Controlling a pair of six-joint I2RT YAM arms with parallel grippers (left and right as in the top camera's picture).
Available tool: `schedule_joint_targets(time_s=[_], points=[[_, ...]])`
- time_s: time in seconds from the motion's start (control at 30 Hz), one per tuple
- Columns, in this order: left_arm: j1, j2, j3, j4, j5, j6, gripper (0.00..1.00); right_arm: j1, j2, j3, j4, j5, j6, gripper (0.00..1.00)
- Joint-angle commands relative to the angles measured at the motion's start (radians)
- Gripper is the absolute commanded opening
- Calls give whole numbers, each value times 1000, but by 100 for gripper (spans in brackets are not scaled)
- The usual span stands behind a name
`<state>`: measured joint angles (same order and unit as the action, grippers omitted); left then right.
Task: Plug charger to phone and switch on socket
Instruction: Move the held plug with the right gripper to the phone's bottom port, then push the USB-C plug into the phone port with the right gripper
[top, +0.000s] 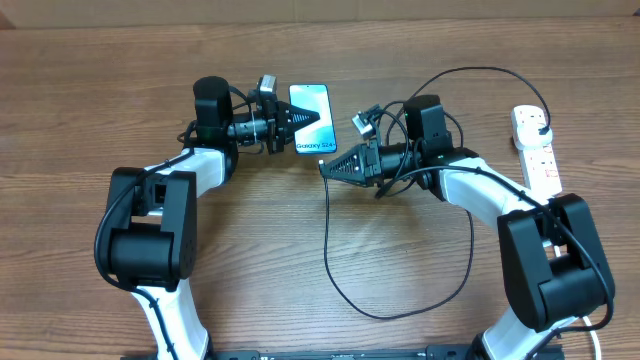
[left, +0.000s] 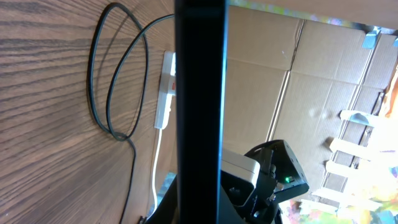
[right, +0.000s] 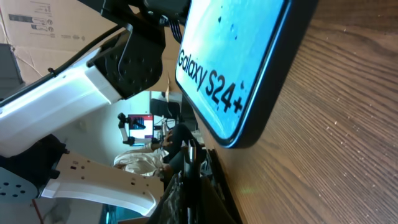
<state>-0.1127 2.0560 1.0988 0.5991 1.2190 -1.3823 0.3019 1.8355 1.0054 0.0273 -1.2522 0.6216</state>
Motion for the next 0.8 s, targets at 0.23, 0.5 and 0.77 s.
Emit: schedule_joint_targets(time_s=[0.23,0.5,0.77], points=[[-12,-3,18,13,29,-10,4,12,-19,-4,47,40,90,4],[-13,-3,18,22,31,-18,4,12,-14,-4,84,51,116,4],[-16,-3,18,134,35,-93,4,12,-3,-4,102,58,138,4]])
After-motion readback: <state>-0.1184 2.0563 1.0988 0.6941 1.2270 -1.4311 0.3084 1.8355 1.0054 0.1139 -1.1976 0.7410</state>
